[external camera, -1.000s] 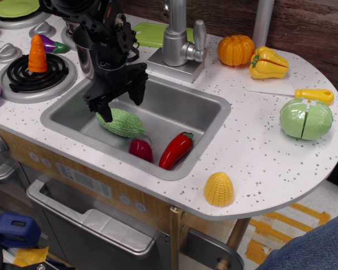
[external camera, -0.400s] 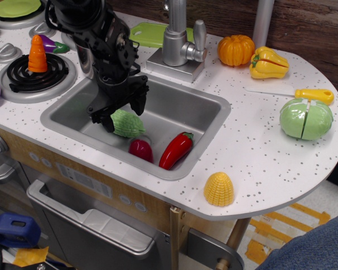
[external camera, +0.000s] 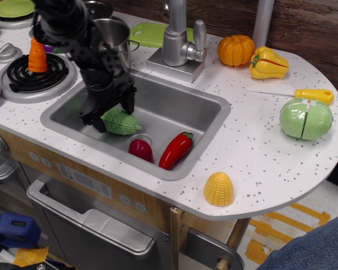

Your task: Put green squash in pot or pan

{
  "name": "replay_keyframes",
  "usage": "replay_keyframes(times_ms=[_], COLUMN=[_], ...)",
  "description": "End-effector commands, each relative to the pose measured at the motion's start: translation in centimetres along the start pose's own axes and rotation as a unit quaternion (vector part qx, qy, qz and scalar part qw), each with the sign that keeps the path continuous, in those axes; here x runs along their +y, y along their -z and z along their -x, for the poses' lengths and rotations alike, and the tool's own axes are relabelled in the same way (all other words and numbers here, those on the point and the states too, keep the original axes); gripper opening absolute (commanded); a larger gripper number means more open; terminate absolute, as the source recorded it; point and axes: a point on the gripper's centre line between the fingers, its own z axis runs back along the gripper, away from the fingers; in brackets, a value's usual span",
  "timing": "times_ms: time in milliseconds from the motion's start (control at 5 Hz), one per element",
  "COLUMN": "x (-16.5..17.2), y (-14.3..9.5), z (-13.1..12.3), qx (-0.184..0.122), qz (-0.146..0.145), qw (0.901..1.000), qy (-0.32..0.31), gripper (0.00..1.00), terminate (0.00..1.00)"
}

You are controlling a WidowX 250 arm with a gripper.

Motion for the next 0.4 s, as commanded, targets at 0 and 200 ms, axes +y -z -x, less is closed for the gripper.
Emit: replay_keyframes(times_ms=[0, 200], x=[0.2, 0.3], y=[0.7, 1.9], z=[-1.4, -1.2], qx=[-0.027, -0.016], qz=[0.032, 0.058], qw=[0.9991, 0.9979], qy=[-0.009, -0.024], gripper=[1.00, 1.00], terminate=[0.00, 0.00])
